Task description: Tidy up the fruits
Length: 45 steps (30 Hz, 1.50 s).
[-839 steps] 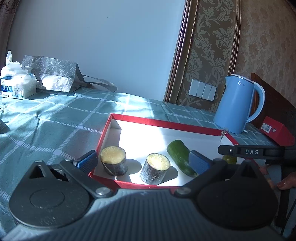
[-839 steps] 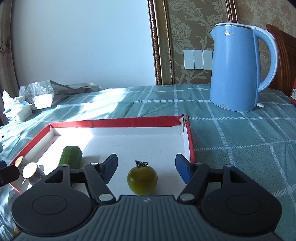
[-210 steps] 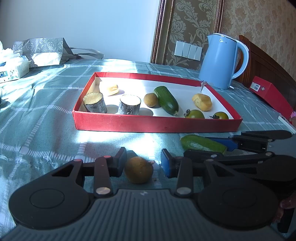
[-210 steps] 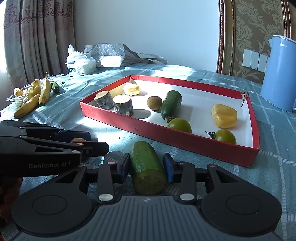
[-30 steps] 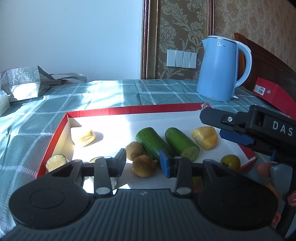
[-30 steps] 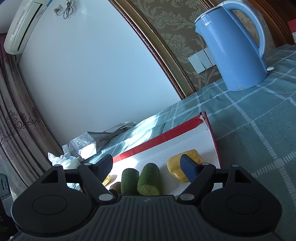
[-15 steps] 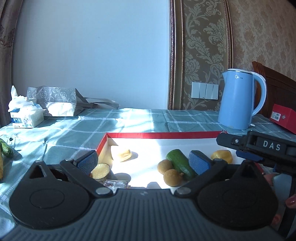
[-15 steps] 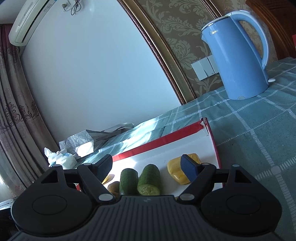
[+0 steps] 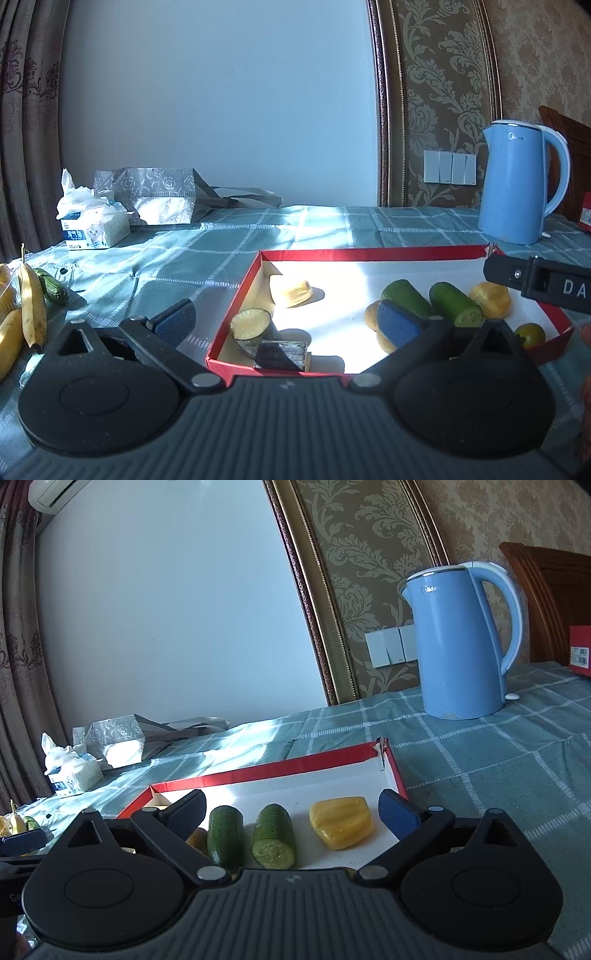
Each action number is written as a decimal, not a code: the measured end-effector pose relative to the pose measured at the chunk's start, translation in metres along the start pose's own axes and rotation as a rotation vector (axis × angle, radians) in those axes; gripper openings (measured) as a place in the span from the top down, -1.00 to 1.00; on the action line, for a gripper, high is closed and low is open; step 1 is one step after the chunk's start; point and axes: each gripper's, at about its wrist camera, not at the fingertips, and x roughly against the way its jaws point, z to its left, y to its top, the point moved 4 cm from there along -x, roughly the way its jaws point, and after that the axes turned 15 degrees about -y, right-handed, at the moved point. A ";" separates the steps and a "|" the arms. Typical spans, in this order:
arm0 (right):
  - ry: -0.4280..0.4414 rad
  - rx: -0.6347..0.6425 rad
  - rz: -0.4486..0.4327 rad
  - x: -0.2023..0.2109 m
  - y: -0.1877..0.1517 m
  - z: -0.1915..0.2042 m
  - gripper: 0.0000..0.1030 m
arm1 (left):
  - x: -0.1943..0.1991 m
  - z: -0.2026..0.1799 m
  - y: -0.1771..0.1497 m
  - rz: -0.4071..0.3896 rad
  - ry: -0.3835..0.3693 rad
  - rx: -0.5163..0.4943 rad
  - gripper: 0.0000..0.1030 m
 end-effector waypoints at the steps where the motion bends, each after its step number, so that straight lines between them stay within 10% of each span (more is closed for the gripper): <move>1: -0.029 0.013 0.000 0.003 0.001 0.001 -0.95 | 0.001 0.003 0.001 0.004 -0.009 0.021 -1.00; 13: -0.226 -0.018 0.029 0.071 -0.023 0.004 -0.97 | 0.055 0.006 0.006 -0.009 0.012 0.034 -1.00; 45: -0.222 0.187 0.020 0.068 -0.023 0.021 -0.97 | 0.049 0.002 -0.011 0.073 -0.027 -0.005 -1.00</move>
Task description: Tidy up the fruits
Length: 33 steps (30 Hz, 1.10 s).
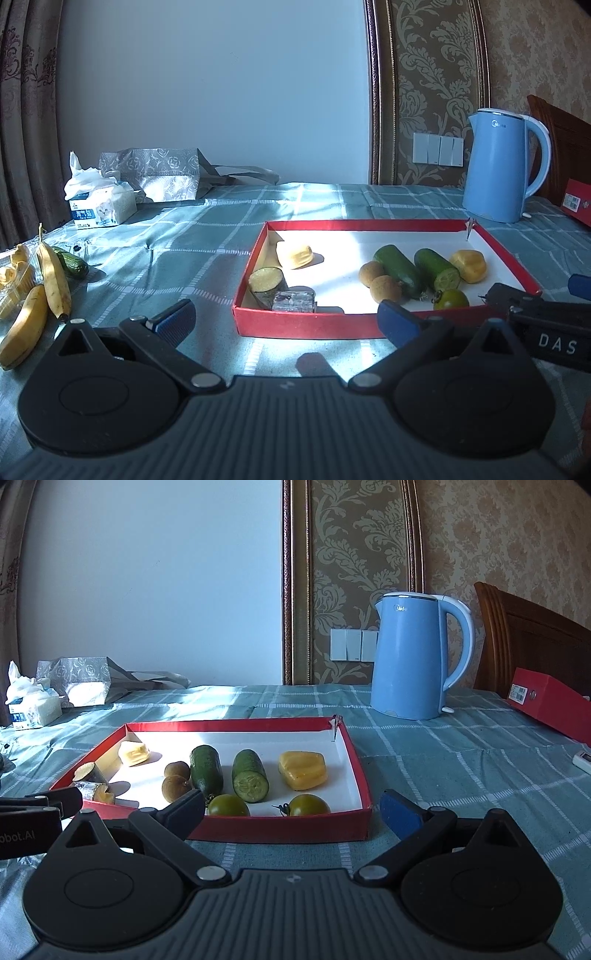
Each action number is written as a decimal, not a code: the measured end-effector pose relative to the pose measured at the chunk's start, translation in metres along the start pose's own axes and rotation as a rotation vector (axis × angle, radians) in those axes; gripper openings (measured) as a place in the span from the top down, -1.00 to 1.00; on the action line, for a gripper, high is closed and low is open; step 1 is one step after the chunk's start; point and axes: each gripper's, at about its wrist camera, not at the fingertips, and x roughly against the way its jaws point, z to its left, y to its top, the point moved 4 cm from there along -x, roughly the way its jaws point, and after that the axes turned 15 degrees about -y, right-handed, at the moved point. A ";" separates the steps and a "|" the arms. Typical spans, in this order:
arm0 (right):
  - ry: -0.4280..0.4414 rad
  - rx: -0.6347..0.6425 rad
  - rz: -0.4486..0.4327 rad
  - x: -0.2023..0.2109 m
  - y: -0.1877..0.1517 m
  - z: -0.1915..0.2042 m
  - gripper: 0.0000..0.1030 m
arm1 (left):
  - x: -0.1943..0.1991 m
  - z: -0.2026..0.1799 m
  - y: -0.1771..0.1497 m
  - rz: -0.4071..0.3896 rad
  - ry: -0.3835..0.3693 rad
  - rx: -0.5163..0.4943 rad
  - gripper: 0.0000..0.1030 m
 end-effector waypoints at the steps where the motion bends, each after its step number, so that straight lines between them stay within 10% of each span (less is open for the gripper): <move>1: 0.000 -0.003 -0.001 0.000 0.000 0.000 -0.97 | 0.000 0.000 0.000 0.000 0.003 -0.002 -1.00; 33: 0.012 0.001 -0.011 0.004 0.000 -0.001 -0.97 | 0.000 -0.006 0.003 0.041 -0.004 -0.020 -1.00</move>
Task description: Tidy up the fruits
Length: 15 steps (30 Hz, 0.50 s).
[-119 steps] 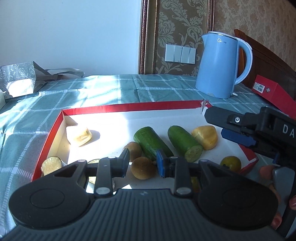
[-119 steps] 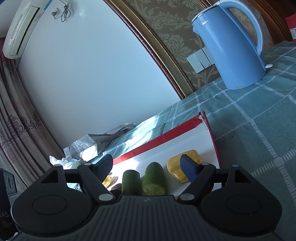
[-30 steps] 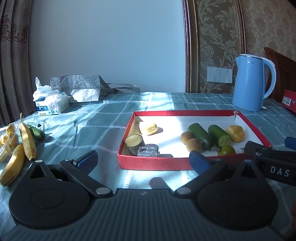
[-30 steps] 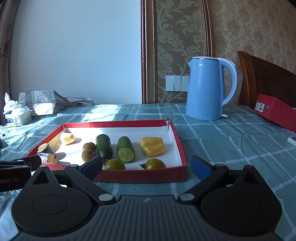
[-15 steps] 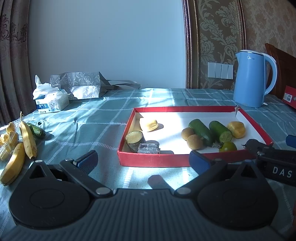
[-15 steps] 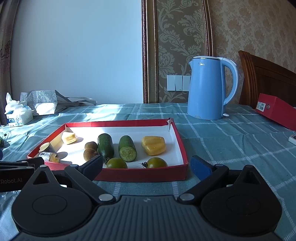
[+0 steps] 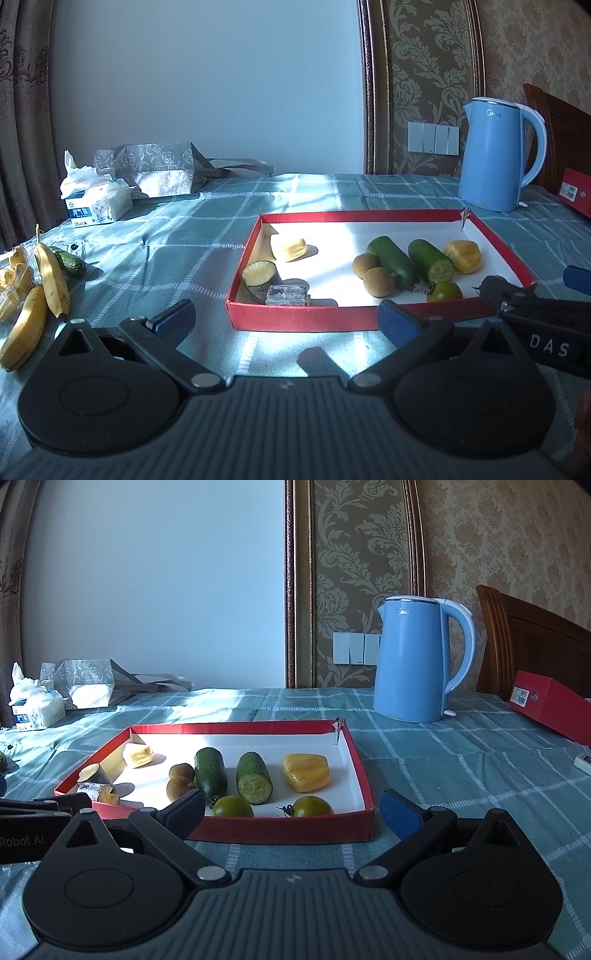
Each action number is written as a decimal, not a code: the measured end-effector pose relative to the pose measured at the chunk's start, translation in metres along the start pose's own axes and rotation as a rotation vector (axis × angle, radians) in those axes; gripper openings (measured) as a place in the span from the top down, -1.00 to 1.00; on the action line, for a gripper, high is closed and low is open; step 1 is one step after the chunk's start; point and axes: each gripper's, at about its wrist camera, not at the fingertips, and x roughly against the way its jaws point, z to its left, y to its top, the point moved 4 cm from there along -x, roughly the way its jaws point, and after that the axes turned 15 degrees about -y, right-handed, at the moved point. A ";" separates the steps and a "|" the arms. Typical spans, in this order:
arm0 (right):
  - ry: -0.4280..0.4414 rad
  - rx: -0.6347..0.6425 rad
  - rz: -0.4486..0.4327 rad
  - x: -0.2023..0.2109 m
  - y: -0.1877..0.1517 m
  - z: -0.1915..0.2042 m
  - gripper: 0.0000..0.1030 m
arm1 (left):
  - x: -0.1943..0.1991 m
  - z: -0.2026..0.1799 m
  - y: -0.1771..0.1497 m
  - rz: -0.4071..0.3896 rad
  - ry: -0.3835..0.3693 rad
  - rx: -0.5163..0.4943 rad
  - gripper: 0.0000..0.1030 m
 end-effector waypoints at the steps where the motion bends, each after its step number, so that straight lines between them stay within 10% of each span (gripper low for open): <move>1: -0.001 -0.002 0.002 -0.001 0.000 -0.001 -0.97 | 0.000 0.000 0.000 -0.001 0.001 -0.003 -1.00; 15: -0.005 -0.008 -0.006 0.001 0.003 -0.004 -0.97 | 0.002 -0.002 0.002 -0.012 -0.004 -0.005 -1.00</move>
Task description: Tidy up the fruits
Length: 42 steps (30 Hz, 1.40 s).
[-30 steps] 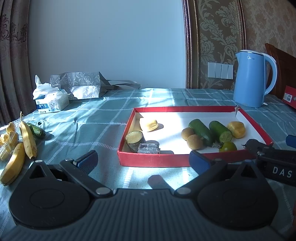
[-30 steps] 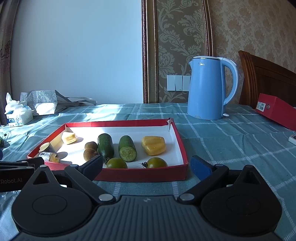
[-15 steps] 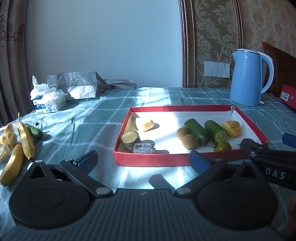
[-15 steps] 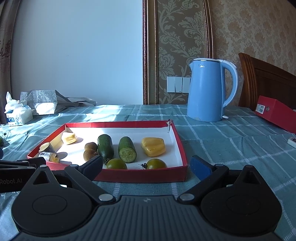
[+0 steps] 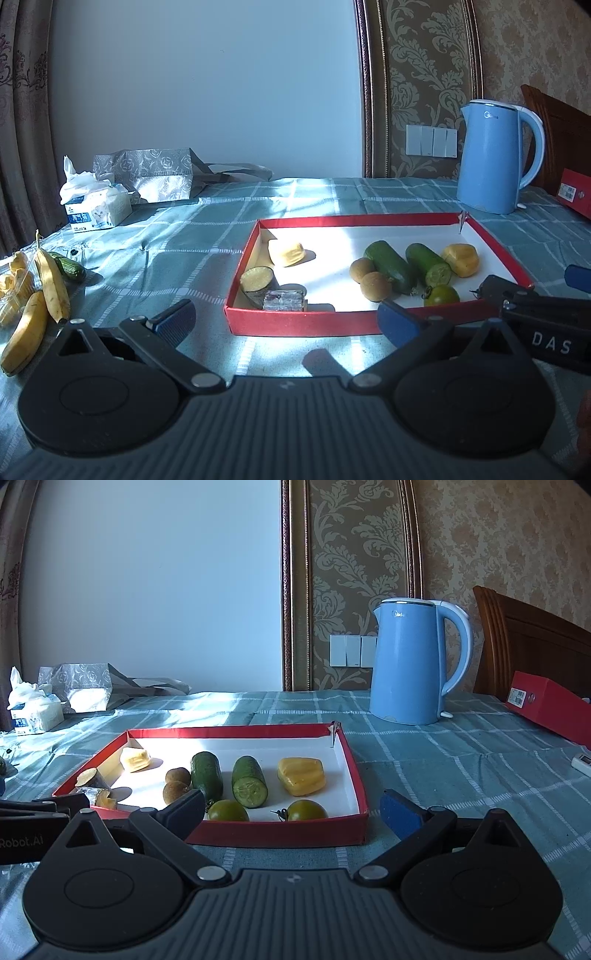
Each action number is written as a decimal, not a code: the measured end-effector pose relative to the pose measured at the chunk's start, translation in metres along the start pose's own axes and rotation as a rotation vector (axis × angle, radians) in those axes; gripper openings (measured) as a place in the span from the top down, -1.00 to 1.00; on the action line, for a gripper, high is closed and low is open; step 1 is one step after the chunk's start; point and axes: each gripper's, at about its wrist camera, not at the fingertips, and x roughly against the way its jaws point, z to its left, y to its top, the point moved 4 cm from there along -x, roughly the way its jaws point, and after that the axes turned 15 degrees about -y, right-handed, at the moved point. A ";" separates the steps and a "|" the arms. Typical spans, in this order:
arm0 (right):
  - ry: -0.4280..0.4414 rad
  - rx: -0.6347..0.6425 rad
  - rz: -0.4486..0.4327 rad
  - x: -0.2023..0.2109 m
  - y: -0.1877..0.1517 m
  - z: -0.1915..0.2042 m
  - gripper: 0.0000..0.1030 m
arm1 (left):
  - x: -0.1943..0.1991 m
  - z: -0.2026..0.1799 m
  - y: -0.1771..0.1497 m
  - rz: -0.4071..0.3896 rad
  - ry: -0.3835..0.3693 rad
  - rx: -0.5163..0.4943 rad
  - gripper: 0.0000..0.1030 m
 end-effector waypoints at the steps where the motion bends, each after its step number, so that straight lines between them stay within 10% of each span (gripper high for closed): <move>1: -0.001 -0.002 0.000 0.000 0.000 0.000 -0.97 | 0.001 -0.001 0.000 -0.005 0.006 -0.010 -1.00; 12: -0.006 -0.012 -0.007 0.000 0.002 -0.002 -0.97 | 0.007 -0.003 0.004 -0.017 -0.089 0.033 -1.00; 42: -0.010 -0.015 -0.002 -0.003 0.000 -0.001 -0.97 | -0.001 -0.004 -0.001 0.019 -0.027 0.008 -1.00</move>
